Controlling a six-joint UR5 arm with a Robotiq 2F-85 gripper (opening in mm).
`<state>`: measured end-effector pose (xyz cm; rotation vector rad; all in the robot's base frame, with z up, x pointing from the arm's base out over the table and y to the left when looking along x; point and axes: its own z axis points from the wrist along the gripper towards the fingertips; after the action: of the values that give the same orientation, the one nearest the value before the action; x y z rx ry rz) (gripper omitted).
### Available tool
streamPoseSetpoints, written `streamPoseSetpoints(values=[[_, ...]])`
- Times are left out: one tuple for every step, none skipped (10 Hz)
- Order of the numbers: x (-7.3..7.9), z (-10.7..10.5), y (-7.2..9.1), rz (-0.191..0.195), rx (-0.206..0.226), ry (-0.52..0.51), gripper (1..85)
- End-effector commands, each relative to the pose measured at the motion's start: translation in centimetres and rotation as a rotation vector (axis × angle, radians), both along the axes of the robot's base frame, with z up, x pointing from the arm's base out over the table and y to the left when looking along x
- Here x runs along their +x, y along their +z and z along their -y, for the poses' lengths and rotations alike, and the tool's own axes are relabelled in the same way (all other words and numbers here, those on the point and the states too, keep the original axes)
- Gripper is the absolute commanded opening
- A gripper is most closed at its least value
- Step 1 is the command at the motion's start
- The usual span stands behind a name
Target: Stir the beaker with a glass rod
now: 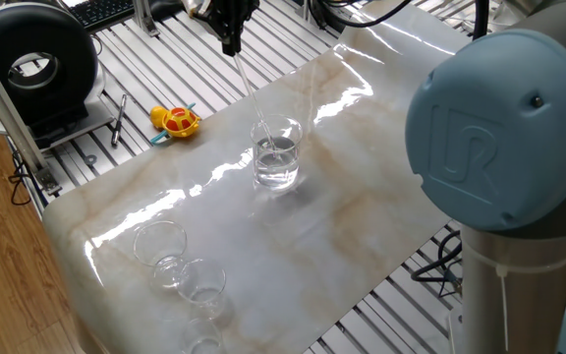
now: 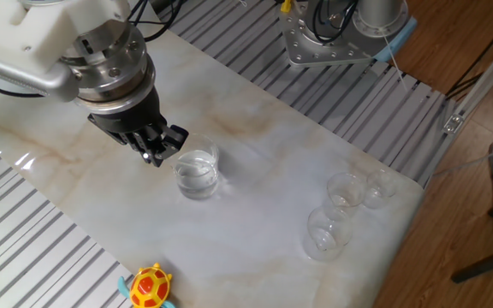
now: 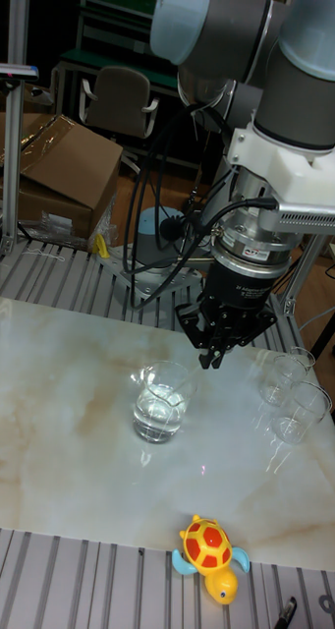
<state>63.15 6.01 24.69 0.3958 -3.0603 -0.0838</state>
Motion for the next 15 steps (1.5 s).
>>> streamPoseSetpoints(values=[[0.21, -0.1, 0.02, 0.006, 0.009, -0.001, 1.0], [0.29, 0.07, -0.04, 0.008, 0.003, -0.003, 1.0], [0.32, 0.11, -0.07, 0.008, 0.001, -0.003, 3.3], [0.42, 0.12, -0.11, 0.011, 0.001, 0.002, 6.3], [0.57, 0.1, -0.21, 0.014, 0.003, 0.005, 10.0], [0.73, 0.0, -0.36, 0.015, 0.008, 0.011, 14.7], [0.83, -0.23, -0.44, 0.015, 0.017, 0.012, 18.0], [0.86, -0.23, -0.42, 0.015, 0.017, 0.015, 19.7], [0.87, -0.2, -0.41, 0.014, 0.016, 0.02, 21.0], [0.91, -0.27, -0.4, 0.012, 0.018, 0.022, 22.7], [0.86, -0.28, -0.38, 0.009, 0.018, 0.023, 23.7], [0.86, -0.21, -0.35, 0.009, 0.017, 0.026, 23.7], [0.84, -0.19, -0.31, 0.009, 0.017, 0.028, 23.7], [0.82, -0.07, -0.15, 0.011, 0.014, 0.032, 23.7], [0.85, 0.19, 0.16, 0.013, 0.005, 0.037, 23.7]])
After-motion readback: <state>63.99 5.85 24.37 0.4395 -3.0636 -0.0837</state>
